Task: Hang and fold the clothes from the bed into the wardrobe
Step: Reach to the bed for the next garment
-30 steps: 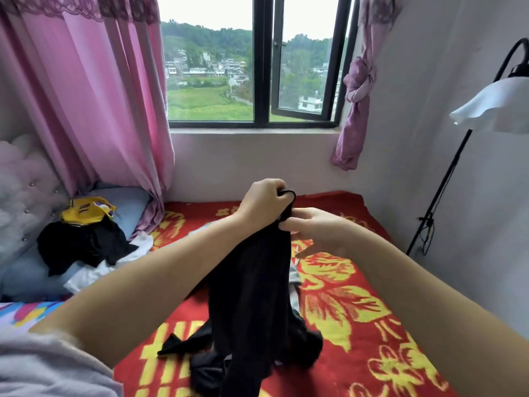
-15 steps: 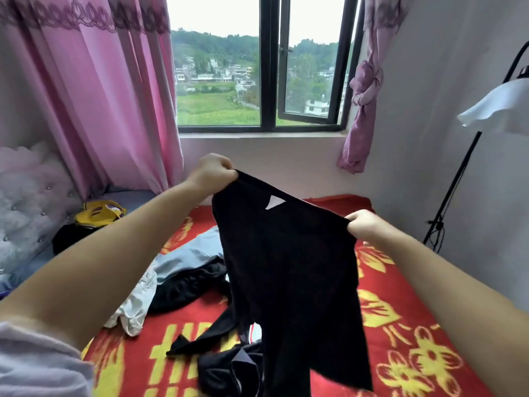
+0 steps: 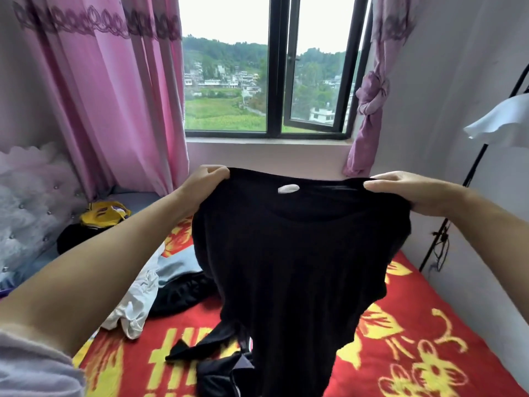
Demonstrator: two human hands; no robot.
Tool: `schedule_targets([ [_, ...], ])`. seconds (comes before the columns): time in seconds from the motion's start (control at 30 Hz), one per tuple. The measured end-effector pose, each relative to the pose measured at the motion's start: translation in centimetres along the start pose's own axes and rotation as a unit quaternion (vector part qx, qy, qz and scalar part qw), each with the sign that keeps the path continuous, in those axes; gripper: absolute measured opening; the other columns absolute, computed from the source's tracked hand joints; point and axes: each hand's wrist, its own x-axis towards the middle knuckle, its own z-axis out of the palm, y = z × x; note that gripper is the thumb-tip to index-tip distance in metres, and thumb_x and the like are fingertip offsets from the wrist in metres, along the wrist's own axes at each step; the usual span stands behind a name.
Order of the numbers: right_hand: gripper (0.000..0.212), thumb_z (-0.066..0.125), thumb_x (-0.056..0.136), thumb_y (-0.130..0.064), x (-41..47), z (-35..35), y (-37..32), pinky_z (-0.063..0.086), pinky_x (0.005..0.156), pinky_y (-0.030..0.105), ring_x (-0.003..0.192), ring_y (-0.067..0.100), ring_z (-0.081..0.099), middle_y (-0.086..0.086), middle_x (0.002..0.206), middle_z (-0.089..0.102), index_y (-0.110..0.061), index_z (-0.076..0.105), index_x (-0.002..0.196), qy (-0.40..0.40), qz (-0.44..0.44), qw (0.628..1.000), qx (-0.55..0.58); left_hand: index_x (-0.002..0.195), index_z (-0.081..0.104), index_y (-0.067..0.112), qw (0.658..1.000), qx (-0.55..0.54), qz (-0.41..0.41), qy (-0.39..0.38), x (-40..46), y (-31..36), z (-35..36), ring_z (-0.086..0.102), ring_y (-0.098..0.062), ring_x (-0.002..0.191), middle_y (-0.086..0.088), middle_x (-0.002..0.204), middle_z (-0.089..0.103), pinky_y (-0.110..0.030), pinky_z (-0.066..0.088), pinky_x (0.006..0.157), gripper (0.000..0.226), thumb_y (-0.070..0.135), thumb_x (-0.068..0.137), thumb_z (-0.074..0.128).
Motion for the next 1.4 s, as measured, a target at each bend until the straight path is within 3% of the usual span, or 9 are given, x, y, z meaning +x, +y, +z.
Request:
schedule_targets([
  [0.23, 0.062, 0.084, 0.059, -0.054, -1.3, -0.4, 1.9, 0.053, 0.052, 0.022, 0.058, 0.015, 0.064, 0.009, 0.075, 0.066, -0.003, 0.070, 0.089, -0.037, 0.002, 0.997, 0.065, 0.086, 0.078, 0.015, 0.978, 0.039, -0.082, -0.185, 1.0, 0.2, -3.0, 0.072, -0.021, 0.081, -0.008, 0.089, 0.074, -0.025, 0.056, 0.063, 0.055, 0.065, 0.064, 0.074],
  [0.37, 0.045, 0.084, 0.069, -0.033, -1.8, -0.5, 1.7, 0.058, 0.065, 0.027, 0.081, 0.022, 0.072, 0.015, 0.097, 0.072, -0.006, 0.072, 0.103, -0.116, 0.021, 0.988, 0.102, 0.093, 0.077, 0.017, 0.968, -0.010, -0.091, -0.232, 1.7, -0.4, -4.7, 0.071, -0.022, 0.092, -0.009, 0.100, 0.073, -0.028, 0.057, 0.073, 0.061, 0.066, 0.057, 0.080],
  [0.53, 0.029, 0.063, 0.088, -0.032, -0.6, 1.6, 1.2, 0.059, 0.071, 0.030, 0.087, 0.021, 0.072, 0.010, 0.103, 0.073, -0.012, 0.070, 0.109, 0.066, 0.026, 0.993, 0.091, 0.110, 0.070, 0.010, 0.966, -0.068, -0.110, -0.225, 1.4, 0.0, -4.9, 0.068, -0.024, 0.100, -0.012, 0.113, 0.069, -0.032, 0.056, 0.080, 0.043, 0.038, 0.079, 0.077],
  [0.73, 0.032, 0.044, 0.099, -0.030, 2.0, 6.7, -1.3, 0.048, 0.085, 0.040, 0.093, 0.033, 0.063, 0.011, 0.091, 0.068, -0.006, 0.064, 0.094, 0.255, 0.027, 0.959, -0.117, 0.089, 0.063, 0.009, 0.968, -0.118, -0.164, -0.148, -0.8, 3.4, 3.7, 0.065, -0.014, 0.055, -0.007, 0.070, 0.068, -0.023, 0.055, 0.054, 0.017, 0.019, 0.097, 0.052],
  [0.97, 0.037, 0.041, 0.102, -0.033, 2.4, 13.3, -4.1, 0.037, 0.087, 0.024, 0.113, 0.023, 0.056, 0.016, 0.122, 0.060, -0.009, 0.048, 0.129, 0.170, -0.051, 0.983, -0.049, 0.081, 0.052, 0.011, 0.952, -0.196, -0.138, -0.190, -3.0, 6.2, 11.3, 0.056, -0.012, 0.042, -0.001, 0.049, 0.056, -0.024, 0.050, 0.044, 0.026, 0.020, 0.102, 0.042],
  [1.1, 0.046, 0.054, 0.094, -0.039, 0.4, 12.3, -3.6, 0.042, 0.089, 0.023, 0.107, 0.013, 0.057, 0.000, 0.115, 0.060, -0.018, 0.043, 0.133, 0.093, -0.065, 0.986, -0.123, 0.092, 0.057, 0.003, 0.943, -0.235, -0.129, -0.195, -3.0, 6.3, 10.5, 0.068, -0.019, 0.060, -0.013, 0.071, 0.069, -0.029, 0.059, 0.058, 0.016, 0.008, 0.099, 0.044],
  [1.2, 0.036, 0.047, 0.094, -0.011, -0.2, 11.5, -3.3, 0.039, 0.065, 0.016, 0.076, 0.008, 0.056, -0.001, 0.095, 0.060, -0.018, 0.047, 0.129, 0.130, -0.083, 0.977, -0.145, 0.117, 0.053, 0.009, 0.985, 0.076, 0.069, -0.141, -2.9, 5.3, 10.6, 0.064, -0.019, 0.098, -0.012, 0.108, 0.064, -0.037, 0.052, 0.094, 0.027, 0.006, 0.090, 0.055],
  [1.3, 0.036, 0.041, 0.094, -0.003, -0.6, 10.8, -3.6, 0.038, 0.067, 0.019, 0.072, 0.004, 0.050, -0.006, 0.093, 0.056, -0.015, 0.052, 0.126, 0.117, -0.122, 0.973, -0.155, 0.145, 0.032, 0.023, 0.869, 0.384, 0.294, -0.102, -2.4, 5.5, 10.9, 0.029, -0.019, 0.136, -0.004, 0.146, 0.035, -0.037, 0.017, 0.116, 0.076, 0.026, 0.079, 0.070],
  [1.4, 0.036, 0.042, 0.092, -0.003, -1.1, 10.1, -3.2, 0.036, 0.059, 0.015, 0.060, -0.003, 0.048, -0.010, 0.085, 0.054, -0.021, 0.054, 0.121, 0.116, -0.153, 0.962, -0.194, 0.117, 0.057, 0.019, 0.876, 0.334, 0.259, -0.234, -1.2, 7.1, 11.3, 0.056, 0.000, 0.095, 0.007, 0.105, 0.063, -0.020, 0.041, 0.087, 0.044, 0.028, 0.078, 0.076],
])
